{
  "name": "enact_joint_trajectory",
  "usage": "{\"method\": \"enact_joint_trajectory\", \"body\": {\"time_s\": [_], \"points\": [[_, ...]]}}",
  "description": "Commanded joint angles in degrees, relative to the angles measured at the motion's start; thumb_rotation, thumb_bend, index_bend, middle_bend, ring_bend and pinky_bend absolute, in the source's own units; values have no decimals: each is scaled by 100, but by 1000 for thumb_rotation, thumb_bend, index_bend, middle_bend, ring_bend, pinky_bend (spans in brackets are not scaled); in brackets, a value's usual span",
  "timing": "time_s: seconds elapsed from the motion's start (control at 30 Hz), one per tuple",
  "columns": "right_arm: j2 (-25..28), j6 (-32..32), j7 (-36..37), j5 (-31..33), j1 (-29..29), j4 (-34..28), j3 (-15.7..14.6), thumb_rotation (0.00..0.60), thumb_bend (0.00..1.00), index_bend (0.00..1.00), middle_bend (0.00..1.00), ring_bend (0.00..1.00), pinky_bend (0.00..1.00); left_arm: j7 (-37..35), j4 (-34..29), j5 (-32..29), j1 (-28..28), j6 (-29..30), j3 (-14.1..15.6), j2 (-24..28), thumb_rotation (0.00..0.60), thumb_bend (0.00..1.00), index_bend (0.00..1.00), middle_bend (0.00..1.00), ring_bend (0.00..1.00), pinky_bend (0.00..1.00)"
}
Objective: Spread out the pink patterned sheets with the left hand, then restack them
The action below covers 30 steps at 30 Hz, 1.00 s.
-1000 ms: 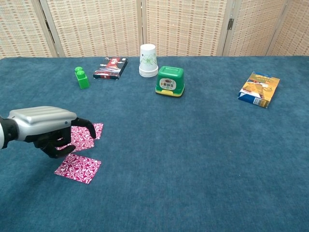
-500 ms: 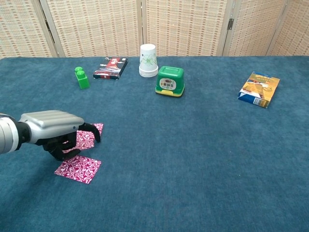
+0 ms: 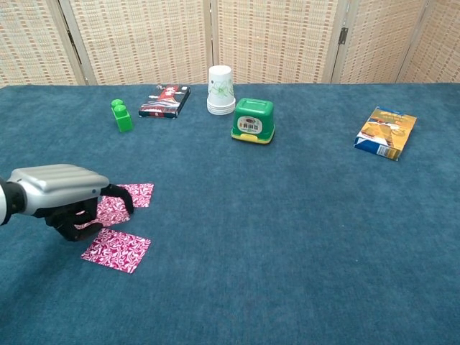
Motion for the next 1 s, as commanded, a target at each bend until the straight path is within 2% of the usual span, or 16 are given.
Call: {"method": "enact_joint_trajectory", "body": {"time_s": [0.03, 0.67, 1.0], "points": [[-1, -1, -5, -7, 1, -4, -3, 600, 385, 58, 218, 131, 194, 29, -80, 15, 29, 20, 73, 109, 600, 563, 286, 969, 927, 1000], [17, 87, -71, -63, -35, -91, -19, 600, 385, 58, 220, 131, 194, 52, -287, 39, 198, 149, 300, 559, 600, 563, 309, 969, 927, 1000], [18, 93, -81, -69, -39, -98, -18, 600, 385, 58, 220, 132, 194, -118, -319, 173, 285, 278, 235, 658, 600, 563, 310, 969, 927, 1000]]}}
